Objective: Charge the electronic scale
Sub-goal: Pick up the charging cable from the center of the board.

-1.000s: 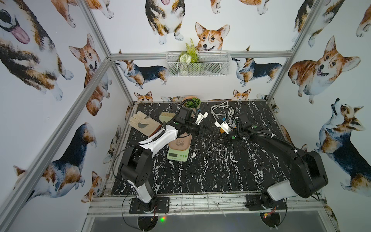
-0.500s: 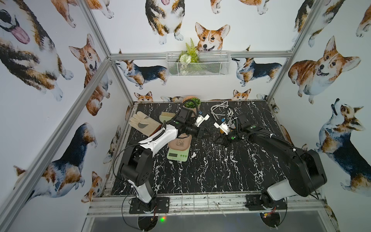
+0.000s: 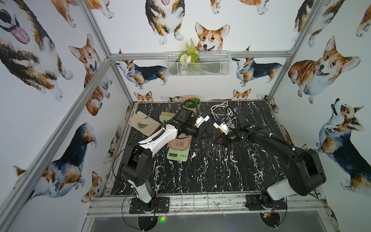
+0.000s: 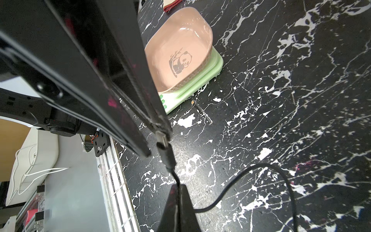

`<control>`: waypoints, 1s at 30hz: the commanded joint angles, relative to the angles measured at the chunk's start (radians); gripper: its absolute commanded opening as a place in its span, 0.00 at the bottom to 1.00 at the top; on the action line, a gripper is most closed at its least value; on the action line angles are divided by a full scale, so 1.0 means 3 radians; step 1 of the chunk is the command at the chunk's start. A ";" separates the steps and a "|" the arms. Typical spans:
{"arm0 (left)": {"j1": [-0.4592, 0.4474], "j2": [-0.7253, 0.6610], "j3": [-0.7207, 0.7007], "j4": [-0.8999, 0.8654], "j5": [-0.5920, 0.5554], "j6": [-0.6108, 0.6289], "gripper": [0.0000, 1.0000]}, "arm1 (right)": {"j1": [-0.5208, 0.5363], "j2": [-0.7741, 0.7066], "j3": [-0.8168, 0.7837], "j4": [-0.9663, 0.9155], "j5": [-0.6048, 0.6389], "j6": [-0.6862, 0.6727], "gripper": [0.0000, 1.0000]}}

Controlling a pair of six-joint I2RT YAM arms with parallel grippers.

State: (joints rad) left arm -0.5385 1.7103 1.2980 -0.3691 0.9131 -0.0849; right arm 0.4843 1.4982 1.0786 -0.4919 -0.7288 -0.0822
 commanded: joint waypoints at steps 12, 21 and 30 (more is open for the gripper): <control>0.0005 0.0061 0.0121 -0.0084 -0.0017 0.0050 0.32 | 0.0008 0.0002 0.0013 -0.0027 -0.0065 -0.0120 0.00; 0.0005 0.0136 0.0172 -0.0162 0.0086 0.0093 0.26 | 0.0014 0.0007 0.0011 -0.0037 -0.0065 -0.0132 0.00; 0.0059 0.0072 0.0102 -0.0214 -0.0035 0.0140 0.33 | 0.0012 0.0025 -0.0004 -0.0037 0.0016 -0.0098 0.00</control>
State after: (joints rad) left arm -0.5282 1.7401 1.3346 -0.4156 0.9146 -0.0650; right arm 0.4862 1.5028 1.0786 -0.4969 -0.7311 -0.1009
